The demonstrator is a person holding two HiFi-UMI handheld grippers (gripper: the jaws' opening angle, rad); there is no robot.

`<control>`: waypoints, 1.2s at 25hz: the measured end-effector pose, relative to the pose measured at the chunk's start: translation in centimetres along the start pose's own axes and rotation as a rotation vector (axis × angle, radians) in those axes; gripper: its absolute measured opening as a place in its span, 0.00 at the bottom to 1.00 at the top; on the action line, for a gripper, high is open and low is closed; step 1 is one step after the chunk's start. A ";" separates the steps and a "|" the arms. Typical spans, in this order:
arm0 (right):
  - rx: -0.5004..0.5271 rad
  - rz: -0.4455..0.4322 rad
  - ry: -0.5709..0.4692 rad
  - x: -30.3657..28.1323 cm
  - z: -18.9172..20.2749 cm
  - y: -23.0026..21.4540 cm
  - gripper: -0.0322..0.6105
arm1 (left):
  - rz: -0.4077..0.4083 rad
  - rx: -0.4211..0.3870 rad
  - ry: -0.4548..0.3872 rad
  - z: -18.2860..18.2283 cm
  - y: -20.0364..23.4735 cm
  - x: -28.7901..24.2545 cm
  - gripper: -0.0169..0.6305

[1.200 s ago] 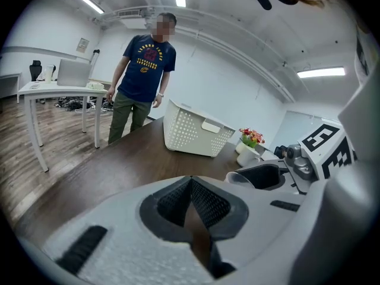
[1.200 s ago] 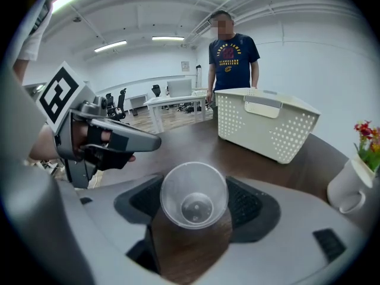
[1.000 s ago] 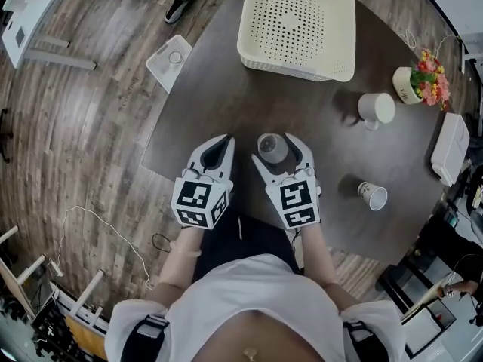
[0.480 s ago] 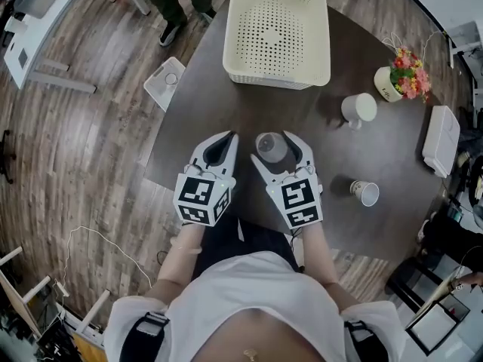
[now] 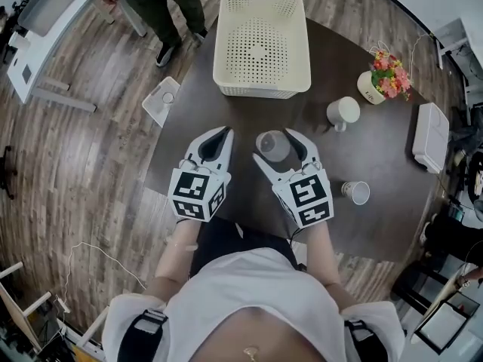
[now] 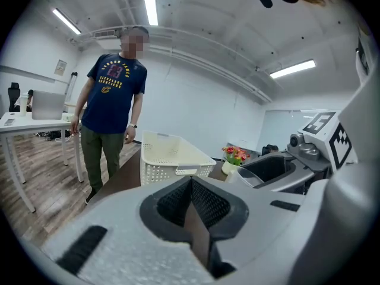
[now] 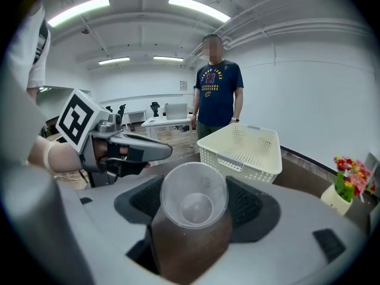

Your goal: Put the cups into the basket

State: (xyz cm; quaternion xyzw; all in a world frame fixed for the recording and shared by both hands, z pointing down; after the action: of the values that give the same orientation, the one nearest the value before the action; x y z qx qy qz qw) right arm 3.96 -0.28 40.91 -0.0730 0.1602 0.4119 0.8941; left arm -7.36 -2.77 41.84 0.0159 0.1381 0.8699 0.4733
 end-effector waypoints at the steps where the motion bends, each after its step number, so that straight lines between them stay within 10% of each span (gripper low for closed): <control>1: 0.003 0.001 -0.004 0.2 -0.2 -0.2 0.57 | -0.003 0.006 -0.003 -0.1 -0.2 -0.1 0.04; 16: 0.010 -0.037 -0.059 -0.6 -3.0 -2.9 0.57 | -0.008 0.000 -0.062 -3.0 -1.1 -3.0 0.04; 30: 0.073 -0.015 -0.090 -11.0 -9.8 -9.4 0.57 | -0.007 -0.149 -0.105 -9.3 8.9 -10.2 0.04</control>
State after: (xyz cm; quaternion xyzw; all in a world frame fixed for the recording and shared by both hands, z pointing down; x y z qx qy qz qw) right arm 2.21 -16.78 35.50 -0.0230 0.1341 0.4021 0.9054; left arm -10.48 -17.87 36.24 0.0258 0.0480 0.8739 0.4830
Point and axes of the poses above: the fingertips, and each gripper's own axes: x backward along the fingers, y to its left, z out of its underside, the point moved 3 cm from there along x, backward along the fingers, and after that the axes turned 14 degrees about -y, right-handed, at the moved point
